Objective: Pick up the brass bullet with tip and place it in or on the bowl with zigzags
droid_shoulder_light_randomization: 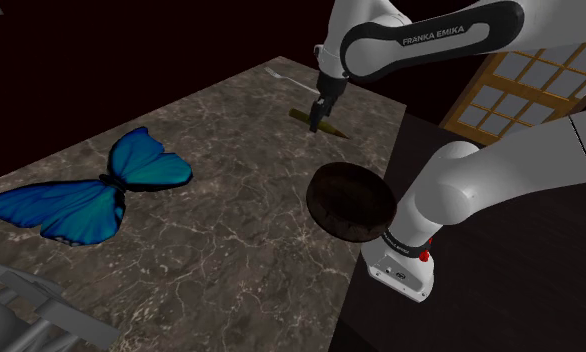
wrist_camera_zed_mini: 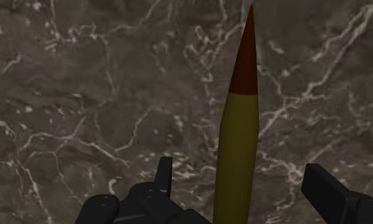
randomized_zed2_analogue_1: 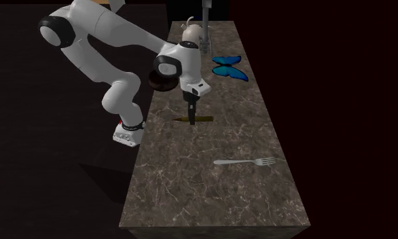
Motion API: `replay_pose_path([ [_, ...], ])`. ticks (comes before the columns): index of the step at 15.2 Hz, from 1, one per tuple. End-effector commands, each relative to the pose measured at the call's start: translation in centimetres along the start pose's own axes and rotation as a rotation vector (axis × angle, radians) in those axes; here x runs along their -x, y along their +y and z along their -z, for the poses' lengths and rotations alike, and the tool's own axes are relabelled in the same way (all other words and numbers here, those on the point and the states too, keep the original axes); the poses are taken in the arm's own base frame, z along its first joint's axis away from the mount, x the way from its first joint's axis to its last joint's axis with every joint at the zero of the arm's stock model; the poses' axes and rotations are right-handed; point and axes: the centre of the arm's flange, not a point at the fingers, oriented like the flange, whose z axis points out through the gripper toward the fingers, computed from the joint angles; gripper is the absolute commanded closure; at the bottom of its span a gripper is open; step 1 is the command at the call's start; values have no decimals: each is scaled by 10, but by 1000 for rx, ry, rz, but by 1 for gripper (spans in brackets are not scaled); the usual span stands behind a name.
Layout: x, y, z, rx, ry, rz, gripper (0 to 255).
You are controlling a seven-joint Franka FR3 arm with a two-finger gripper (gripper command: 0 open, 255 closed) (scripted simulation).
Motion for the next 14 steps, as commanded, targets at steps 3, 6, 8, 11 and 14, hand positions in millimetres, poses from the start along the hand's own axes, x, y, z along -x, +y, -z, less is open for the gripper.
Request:
replay_pose_path([
  [3, 0, 0, -2, 0, 0, 0, 0],
  [6, 0, 0, -2, 0, 0, 0, 0],
  [8, 0, 0, -2, 0, 0, 0, 255],
  [11, 0, 0, -2, 0, 0, 0, 255],
  [14, 0, 0, -2, 0, 0, 0, 255],
])
